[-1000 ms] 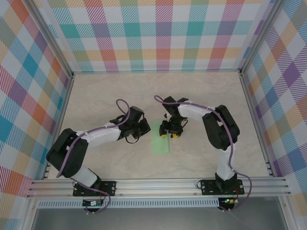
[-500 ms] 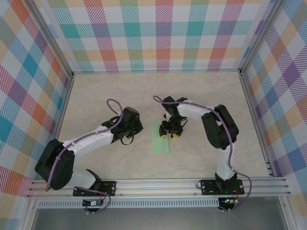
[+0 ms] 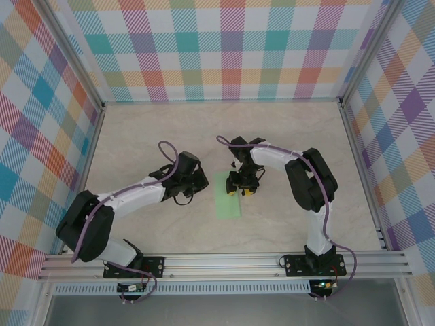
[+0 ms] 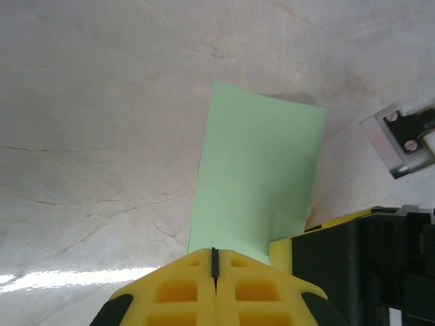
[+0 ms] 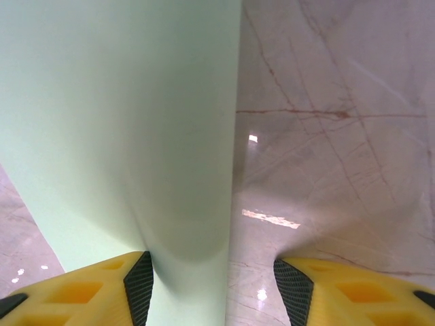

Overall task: Fold a paper plane with a square sheet of paper (pick it up from the middle)
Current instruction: Hold the square sheet of paper at the center of the table.

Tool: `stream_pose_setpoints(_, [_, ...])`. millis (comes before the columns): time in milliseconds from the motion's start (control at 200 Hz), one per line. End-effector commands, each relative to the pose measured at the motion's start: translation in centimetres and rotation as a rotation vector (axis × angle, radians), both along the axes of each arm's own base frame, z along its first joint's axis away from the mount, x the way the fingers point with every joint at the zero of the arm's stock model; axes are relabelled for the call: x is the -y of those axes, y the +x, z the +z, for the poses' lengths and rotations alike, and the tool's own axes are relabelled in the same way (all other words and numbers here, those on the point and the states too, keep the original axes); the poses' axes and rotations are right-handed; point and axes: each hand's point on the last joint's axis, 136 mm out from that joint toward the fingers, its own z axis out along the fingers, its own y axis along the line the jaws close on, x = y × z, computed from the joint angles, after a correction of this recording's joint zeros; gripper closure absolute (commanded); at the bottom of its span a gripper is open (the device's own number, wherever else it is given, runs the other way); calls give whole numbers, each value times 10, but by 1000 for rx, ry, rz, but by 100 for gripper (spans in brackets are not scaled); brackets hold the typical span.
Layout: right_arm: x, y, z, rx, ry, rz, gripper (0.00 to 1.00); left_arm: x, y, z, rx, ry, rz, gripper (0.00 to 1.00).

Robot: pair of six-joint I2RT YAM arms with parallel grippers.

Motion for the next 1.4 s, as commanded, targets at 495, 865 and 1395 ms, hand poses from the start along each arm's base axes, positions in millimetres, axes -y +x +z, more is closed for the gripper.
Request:
stream_pose_setpoints(495, [45, -23, -57, -89, -220, 11, 43, 55, -6, -31, -79, -80, -164, 100])
stream_pose_setpoints(865, [45, -24, -58, -96, -221, 9, 43, 53, -9, -49, -112, -63, -159, 100])
stream_pose_setpoints(1395, [45, -25, -61, -107, -224, 11, 43, 50, -13, -58, -129, -54, -158, 100])
